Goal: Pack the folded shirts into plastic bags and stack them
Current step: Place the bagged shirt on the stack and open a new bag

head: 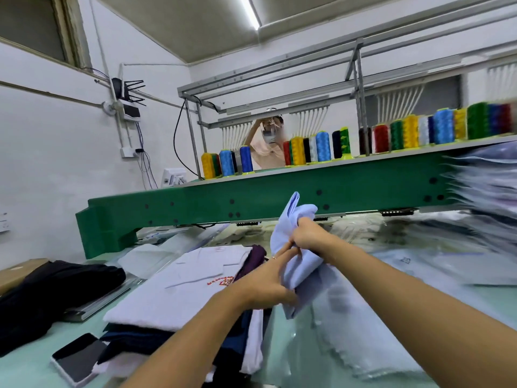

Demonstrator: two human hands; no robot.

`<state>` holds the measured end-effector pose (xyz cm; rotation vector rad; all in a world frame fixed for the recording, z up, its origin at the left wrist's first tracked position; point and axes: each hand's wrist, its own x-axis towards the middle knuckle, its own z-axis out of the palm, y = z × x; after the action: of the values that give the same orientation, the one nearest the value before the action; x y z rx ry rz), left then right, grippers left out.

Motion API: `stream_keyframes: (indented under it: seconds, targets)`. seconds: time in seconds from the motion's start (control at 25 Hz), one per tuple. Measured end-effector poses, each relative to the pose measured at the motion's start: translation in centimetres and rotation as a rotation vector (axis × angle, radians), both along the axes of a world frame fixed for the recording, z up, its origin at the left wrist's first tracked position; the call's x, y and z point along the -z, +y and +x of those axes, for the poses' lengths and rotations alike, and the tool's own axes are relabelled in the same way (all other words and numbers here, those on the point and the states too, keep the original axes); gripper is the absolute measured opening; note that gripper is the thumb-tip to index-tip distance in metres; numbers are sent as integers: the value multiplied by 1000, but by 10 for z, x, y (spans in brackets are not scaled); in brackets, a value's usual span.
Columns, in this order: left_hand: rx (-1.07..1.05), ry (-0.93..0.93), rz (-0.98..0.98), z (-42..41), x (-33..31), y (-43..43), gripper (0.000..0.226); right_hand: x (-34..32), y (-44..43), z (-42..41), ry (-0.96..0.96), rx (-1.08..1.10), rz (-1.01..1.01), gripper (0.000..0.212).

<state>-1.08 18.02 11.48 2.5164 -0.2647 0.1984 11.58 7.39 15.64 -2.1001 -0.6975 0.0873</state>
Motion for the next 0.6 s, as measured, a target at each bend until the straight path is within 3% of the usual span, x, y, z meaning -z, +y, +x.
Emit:
stream_keyframes:
  seconds: [0.08, 0.16, 0.28, 0.32, 0.4, 0.52, 0.6]
  targets:
    - [-26, 53, 36, 25, 14, -22, 102, 6, -41, 16, -169, 26, -205, 24]
    - [-78, 77, 92, 49, 30, -46, 81, 13, -82, 33, -268, 60, -416, 28]
    - [-122, 169, 264, 78, 59, -78, 67, 20, -139, 48, -343, 119, -650, 5]
    - [-116, 204, 271, 86, 68, -87, 69, 24, -157, 54, -355, 148, -719, 20]
    - [-96, 239, 308, 97, 84, -105, 69, 30, -192, 65, -380, 192, -789, 33]
    - [-121, 120, 499, 109, 98, -120, 42, 40, -236, 78, -432, 233, -810, 9]
    - [-189, 28, 665, 115, 101, -122, 31, 46, -256, 84, -472, 262, -837, 6]
